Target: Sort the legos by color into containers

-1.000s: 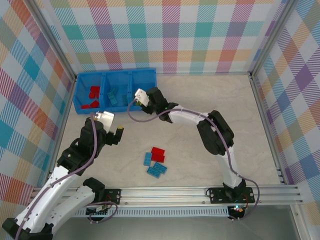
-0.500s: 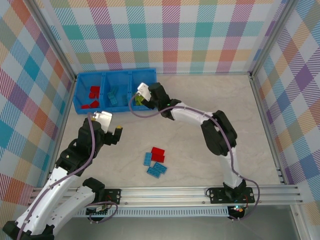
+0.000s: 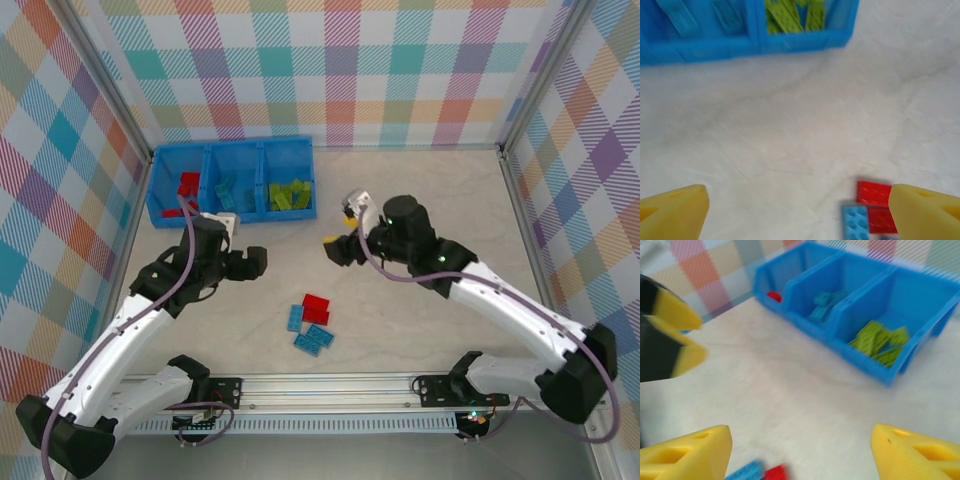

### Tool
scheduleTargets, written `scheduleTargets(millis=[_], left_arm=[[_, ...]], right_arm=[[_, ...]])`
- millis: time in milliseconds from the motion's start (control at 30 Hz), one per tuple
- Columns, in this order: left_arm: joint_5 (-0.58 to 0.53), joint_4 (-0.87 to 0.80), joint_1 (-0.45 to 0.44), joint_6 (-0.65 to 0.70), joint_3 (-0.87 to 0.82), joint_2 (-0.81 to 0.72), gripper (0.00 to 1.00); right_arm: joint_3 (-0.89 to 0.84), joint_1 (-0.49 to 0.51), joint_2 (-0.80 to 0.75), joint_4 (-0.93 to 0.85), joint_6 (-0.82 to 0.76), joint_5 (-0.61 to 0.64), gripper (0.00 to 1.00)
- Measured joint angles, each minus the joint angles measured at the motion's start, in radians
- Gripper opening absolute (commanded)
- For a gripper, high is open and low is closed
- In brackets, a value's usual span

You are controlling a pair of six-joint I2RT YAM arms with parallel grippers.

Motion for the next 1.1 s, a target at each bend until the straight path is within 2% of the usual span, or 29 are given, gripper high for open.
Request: scheduleTargets(millis=[200,367,500,700,967,1100], left_arm=[[0.058,0.006,-0.201,-0.18,-0.131,0.062,0.89],[0.068,0.022,-0.328,-0.249,-0.153,0.212,0.87],[0.068,0.072,-0.396,-0.267,-0.153,0.353,0.84],[0.062,0.087,-0.421,-0.273,-0.146,0.498,0.79],[0.01,0.108,-0.423,-0.286,-0.143,0.526,0.59],[-0.001,0.128,-0.423,-0.29,-0.14,0.568,0.58]], right_arm=[[-0.096,0.0,-0.108,-0.12,0.107,-0.064,0.76],[-0.112,0.0,-0.096,-0.158,0.139,-0.079,0.77],[-0.112,0.0,-0.072,-0.156,0.152,-0.085,0.76],[-0.115,0.0,-0.069,-0.156,0.154,-0.085,0.76],[-0.12,0.0,-0.069,-0.156,0.155,-0.085,0.75],[-0.127,0.0,-0.069,-0.157,0.155,-0.084,0.75]])
